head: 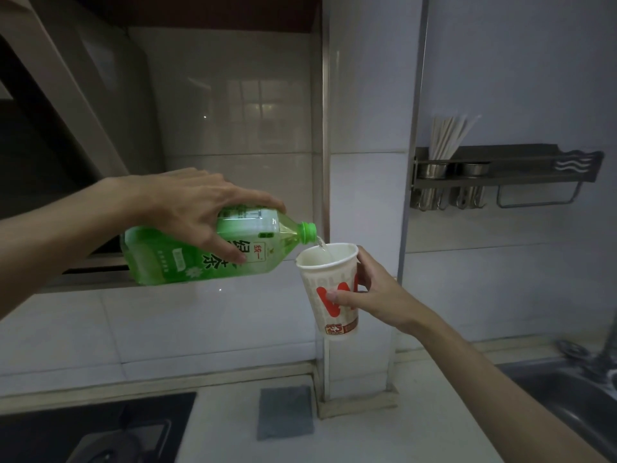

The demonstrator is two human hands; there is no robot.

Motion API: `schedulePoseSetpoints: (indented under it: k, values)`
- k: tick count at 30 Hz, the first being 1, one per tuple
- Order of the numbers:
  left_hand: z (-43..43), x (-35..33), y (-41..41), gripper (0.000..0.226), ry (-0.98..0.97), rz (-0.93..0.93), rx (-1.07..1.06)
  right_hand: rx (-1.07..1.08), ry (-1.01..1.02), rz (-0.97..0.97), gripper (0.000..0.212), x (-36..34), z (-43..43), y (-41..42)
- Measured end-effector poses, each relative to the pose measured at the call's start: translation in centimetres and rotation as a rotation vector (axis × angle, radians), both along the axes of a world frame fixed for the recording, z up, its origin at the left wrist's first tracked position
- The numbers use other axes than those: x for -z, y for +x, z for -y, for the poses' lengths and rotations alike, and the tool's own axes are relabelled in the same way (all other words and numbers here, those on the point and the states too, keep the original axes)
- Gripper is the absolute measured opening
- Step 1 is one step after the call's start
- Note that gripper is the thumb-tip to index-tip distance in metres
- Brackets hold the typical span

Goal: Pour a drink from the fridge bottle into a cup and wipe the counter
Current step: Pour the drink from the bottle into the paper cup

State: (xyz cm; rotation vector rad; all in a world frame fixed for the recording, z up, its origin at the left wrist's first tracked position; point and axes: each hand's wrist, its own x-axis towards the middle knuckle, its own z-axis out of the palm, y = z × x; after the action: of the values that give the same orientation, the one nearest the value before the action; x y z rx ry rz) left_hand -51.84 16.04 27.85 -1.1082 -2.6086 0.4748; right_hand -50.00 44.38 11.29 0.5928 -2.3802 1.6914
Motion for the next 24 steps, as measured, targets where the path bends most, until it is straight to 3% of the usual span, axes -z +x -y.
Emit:
schedulePoseSetpoints:
  k: [9, 14, 19, 24]
  values:
    - [1.4, 1.0, -0.7, 0.101, 0.129, 0.006, -0.051, 0.040, -0.035, 0.031, 0.064, 0.8, -0.5, 0.0]
    - [2.2, 2.4, -0.7, 0.092, 0.172, 0.067, -0.024, 0.103, -0.132, 0.041, 0.064, 1.5, -1.1, -0.3]
    - [2.8, 7.8, -1.8, 0.085, 0.554, 0.313, 0.048, 0.153, -0.262, 0.044, 0.066, 1.5, -1.6, -0.6]
    - [2.8, 14.7, -2.8, 0.087, 0.818, 0.367, 0.073, 0.206, -0.328, 0.024, 0.057, 1.5, -1.9, -1.1]
